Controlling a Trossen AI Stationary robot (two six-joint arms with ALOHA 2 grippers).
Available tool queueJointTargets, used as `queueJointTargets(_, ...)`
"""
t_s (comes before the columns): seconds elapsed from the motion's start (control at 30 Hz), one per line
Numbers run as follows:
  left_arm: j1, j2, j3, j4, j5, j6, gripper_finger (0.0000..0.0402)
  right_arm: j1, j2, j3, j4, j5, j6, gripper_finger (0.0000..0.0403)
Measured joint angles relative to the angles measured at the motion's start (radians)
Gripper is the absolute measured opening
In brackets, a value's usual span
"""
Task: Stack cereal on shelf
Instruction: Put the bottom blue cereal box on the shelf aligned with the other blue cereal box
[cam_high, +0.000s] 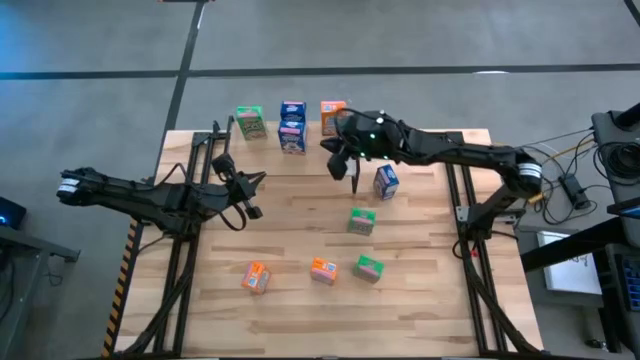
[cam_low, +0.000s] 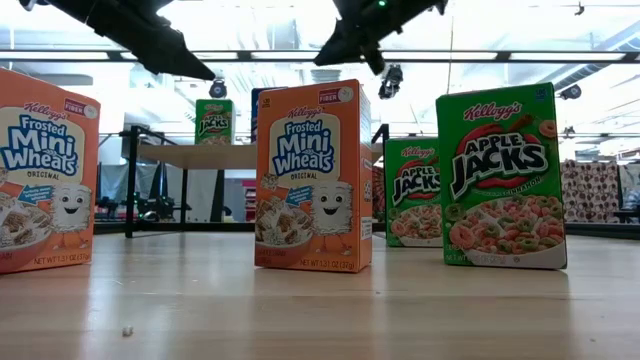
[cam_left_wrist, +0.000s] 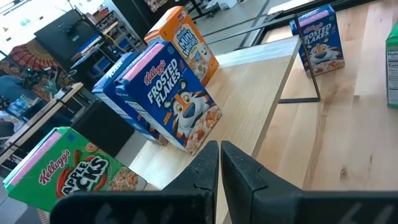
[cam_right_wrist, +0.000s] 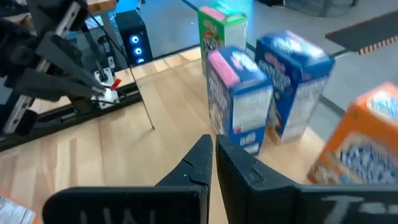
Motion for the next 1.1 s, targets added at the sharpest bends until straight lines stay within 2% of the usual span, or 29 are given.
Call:
queueJointTargets(0.67, 0.000, 0.000, 0.000, -0.001, 0.000, -0.005, 0.0001, -0.011, 0.291, 0.340, -0.006, 0.008, -0.136, 0.0013)
queueJointTargets(0.97, 0.000, 0.000, 0.000, -0.002, 0.000, -0.005, 0.0001, -0.037, 0.369, 0.424, -0.057, 0.011, -0.160, 0.0013)
queueJointTargets(1.1, 0.000, 0.000, 0.000, -0.002, 0.000, -0.006, 0.0001, -0.045, 0.374, 0.436, -0.094, 0.055, -0.177, 0.0013)
